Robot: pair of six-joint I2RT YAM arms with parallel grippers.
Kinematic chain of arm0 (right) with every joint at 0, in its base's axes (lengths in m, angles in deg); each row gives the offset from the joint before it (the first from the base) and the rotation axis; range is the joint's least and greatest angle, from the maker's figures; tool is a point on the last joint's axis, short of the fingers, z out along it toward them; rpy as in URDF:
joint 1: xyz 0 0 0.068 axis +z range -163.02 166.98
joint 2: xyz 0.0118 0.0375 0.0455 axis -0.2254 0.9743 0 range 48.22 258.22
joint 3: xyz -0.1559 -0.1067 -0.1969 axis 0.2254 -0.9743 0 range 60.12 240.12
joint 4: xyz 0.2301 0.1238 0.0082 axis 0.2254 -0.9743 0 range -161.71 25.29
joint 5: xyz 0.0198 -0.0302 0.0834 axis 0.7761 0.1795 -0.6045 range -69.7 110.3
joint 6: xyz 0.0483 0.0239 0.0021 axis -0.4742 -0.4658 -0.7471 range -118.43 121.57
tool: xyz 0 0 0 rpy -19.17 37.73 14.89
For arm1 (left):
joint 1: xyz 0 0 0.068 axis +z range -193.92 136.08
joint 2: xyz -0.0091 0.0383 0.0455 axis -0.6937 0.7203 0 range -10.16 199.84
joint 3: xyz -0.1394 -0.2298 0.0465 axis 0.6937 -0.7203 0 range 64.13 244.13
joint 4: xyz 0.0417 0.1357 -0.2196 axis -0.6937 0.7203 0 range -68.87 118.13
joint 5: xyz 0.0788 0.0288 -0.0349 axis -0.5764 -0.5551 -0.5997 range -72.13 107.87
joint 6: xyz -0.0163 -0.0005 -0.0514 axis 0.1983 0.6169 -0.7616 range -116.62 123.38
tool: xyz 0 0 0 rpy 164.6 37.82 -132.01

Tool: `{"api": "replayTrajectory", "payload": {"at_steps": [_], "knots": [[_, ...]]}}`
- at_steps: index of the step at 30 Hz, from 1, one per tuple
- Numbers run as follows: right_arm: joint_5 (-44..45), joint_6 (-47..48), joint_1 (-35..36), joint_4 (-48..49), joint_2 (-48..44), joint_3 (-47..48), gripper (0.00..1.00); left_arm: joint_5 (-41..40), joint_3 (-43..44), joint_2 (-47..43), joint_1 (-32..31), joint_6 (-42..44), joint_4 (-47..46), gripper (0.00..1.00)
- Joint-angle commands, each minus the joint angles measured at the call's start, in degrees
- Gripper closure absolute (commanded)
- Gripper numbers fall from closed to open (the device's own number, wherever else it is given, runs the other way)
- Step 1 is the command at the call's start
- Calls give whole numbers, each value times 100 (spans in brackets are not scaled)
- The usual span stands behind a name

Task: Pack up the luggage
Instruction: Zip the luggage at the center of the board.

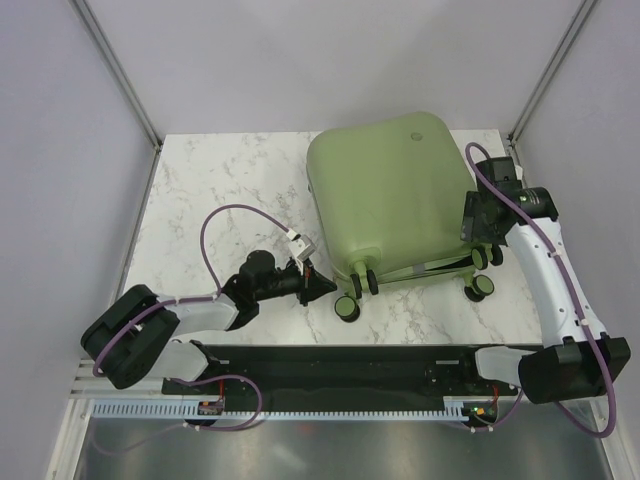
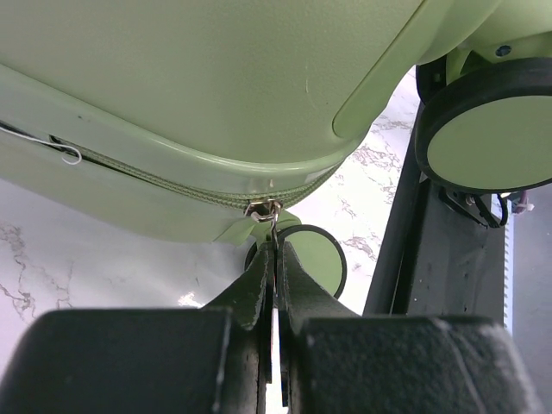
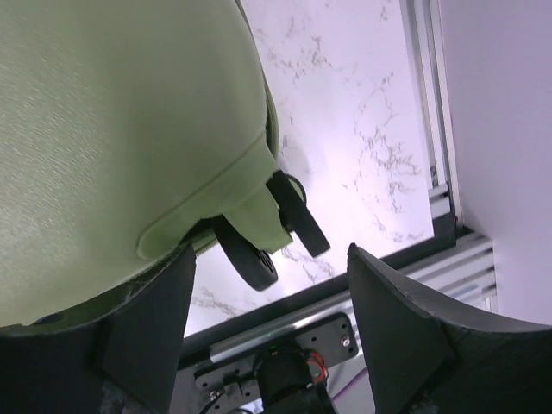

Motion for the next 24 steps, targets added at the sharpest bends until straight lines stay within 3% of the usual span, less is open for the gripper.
{"api": "replayTrajectory", "payload": {"at_steps": [1,19,24], "knots": [[-167,468,13,586,-55,-188,22,625,11,-46,-146,-252,-462,98],[-890,2121,215,2617,-99,-1727,18,1029,187,288,-67,-24,-435,98],[-1145,2113,198,2626,15,-1516,36,1170,284,367,-49,82,-365,98]]}}
